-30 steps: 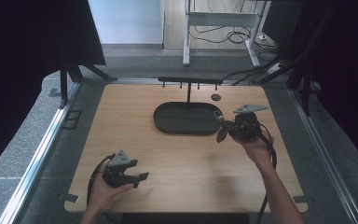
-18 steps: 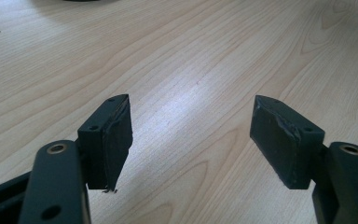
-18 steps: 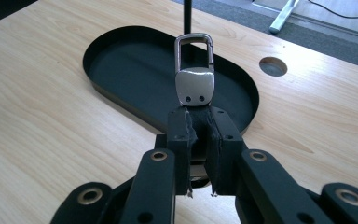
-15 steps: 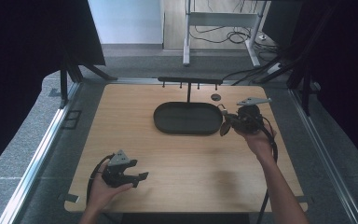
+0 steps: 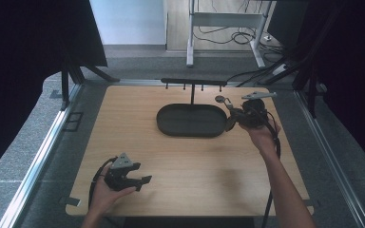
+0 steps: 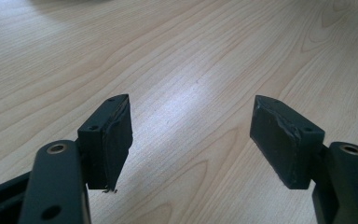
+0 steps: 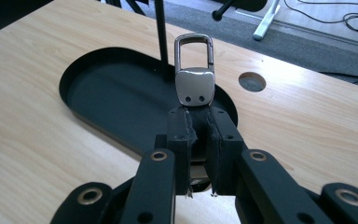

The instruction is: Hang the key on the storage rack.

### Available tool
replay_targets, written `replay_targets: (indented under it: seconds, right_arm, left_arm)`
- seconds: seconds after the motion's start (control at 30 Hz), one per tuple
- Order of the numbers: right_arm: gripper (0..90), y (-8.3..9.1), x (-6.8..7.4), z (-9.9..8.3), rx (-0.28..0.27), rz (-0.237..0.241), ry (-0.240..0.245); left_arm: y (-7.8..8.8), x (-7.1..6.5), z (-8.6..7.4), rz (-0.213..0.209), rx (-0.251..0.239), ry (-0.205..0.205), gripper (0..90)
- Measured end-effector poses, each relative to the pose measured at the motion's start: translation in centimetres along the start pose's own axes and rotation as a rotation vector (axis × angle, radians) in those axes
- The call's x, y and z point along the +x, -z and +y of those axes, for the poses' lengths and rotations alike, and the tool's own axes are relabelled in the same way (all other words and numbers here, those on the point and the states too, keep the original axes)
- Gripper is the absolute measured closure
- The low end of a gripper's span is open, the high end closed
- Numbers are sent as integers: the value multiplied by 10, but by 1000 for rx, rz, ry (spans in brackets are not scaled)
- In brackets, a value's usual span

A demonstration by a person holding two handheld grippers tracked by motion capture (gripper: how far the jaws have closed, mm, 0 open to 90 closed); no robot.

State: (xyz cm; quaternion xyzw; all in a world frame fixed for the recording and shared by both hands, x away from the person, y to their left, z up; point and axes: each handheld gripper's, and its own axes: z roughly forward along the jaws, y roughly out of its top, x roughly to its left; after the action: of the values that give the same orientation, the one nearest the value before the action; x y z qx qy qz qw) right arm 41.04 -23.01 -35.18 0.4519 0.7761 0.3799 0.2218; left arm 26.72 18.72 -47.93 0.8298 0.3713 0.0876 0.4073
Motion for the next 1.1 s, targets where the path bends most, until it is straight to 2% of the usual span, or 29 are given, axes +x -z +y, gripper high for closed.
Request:
replay_targets:
  seconds: [0.2,0.57,0.77,1.1]
  right_arm:
    - [806,-10,-1,8,1,-15,-3]
    - [806,-24,-4,15,-11,-20,-46]
    - [806,-29,-1,20,-13,-25,-42]
    - [806,-45,0,26,-43,-59,-67]
  left_arm:
    - [0,0,0,-1,0,2,304]
    - [-1,0,0,-3,5,-2,304]
    - [-1,0,-1,-3,3,0,303]
    - [-1,0,-1,-5,4,-1,303]
